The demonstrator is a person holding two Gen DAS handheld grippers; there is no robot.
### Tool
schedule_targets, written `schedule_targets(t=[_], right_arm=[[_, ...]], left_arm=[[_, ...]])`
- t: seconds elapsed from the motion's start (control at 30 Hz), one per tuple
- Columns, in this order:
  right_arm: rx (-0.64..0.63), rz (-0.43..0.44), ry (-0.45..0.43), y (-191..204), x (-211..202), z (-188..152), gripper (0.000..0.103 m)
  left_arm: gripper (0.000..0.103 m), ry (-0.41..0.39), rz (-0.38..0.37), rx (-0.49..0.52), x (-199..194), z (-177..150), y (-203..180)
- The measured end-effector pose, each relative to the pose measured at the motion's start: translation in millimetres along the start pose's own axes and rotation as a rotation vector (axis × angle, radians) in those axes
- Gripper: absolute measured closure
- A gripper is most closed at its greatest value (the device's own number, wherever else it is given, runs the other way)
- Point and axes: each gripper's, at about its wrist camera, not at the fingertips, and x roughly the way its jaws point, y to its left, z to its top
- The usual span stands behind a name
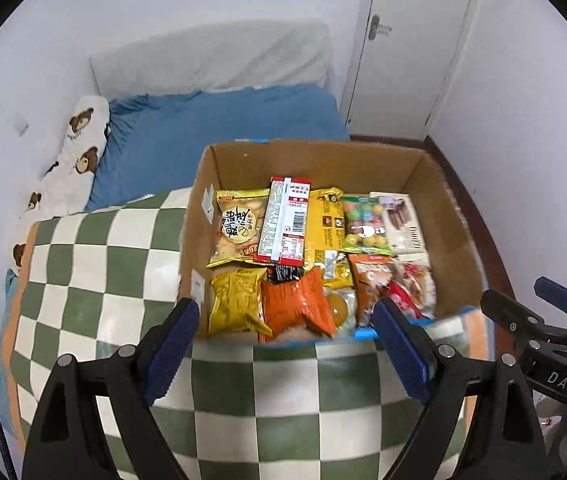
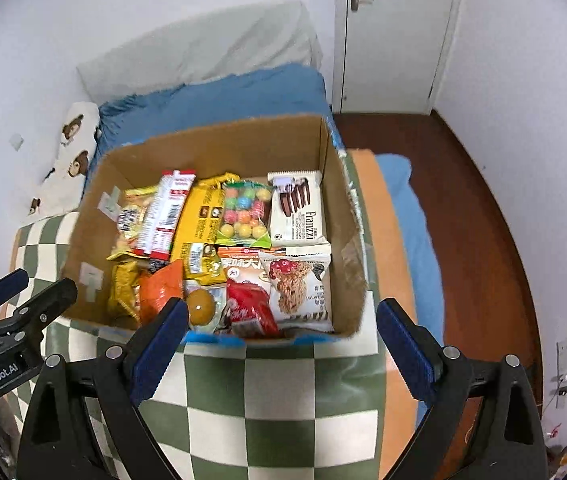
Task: Organize snacks
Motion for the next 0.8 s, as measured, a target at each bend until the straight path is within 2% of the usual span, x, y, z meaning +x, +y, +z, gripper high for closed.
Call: schedule_targets(t=[0.33,0.63,0.8], right_arm=[[-0.018,0.016,-0.139,7.1,-114.1,-47.0,0.004],[-0.008,0.01,-0.223,7.8,-193.9,-80.6,0.004],[-0.013,0.019,-0.241,8.7,-220.1,-93.9,0.004]], left_arm=[[0.014,-0.095,-0.008,0.024,-94.6,-35.5,-8.7],[0.014,-0.136,0.005,0.019,-147.5,-56.9,-5.9],[0.014,-0.144,0.005,0.025,-166.5,-66.9,-6.0]])
